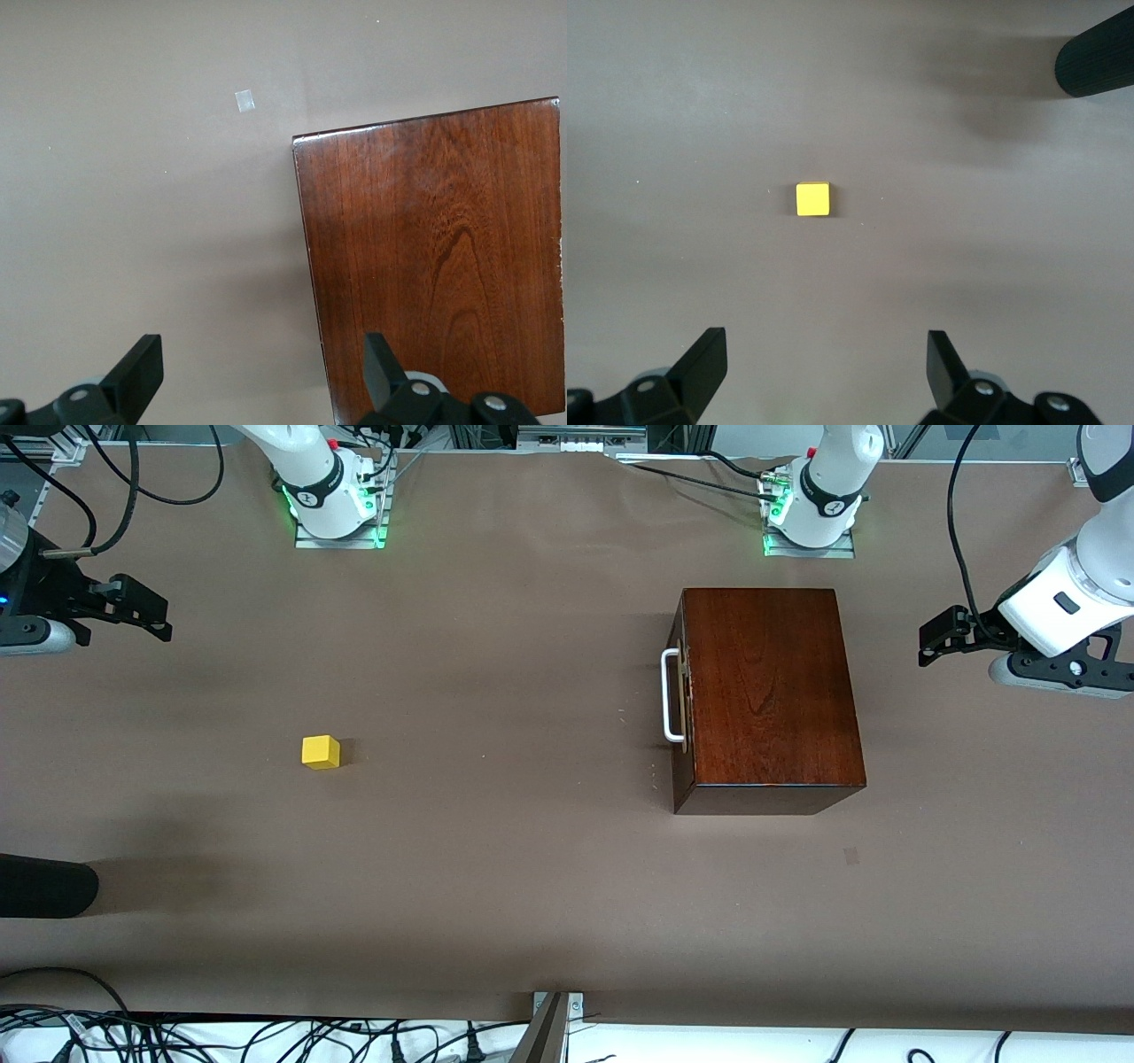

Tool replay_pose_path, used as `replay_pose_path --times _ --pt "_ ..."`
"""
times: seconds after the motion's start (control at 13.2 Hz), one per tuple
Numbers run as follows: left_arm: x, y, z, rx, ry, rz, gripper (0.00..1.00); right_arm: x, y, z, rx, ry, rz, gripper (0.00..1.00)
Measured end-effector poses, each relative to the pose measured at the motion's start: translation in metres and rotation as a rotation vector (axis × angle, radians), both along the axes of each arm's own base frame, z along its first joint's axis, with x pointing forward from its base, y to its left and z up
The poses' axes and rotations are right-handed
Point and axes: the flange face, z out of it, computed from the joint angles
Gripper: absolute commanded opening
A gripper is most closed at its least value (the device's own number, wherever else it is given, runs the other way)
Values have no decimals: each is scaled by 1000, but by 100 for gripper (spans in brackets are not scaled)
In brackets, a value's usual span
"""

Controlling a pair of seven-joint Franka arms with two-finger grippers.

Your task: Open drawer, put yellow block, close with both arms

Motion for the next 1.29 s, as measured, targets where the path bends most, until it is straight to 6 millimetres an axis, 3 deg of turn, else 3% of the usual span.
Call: replay_pose_path --times 0.91,1.29 --pt "-2 -1 0 -3 13 -1 100 0 0 0 0 0 0 100" --pt "-11 -2 -6 2 94 -3 100 0 0 0 0 0 0 100"
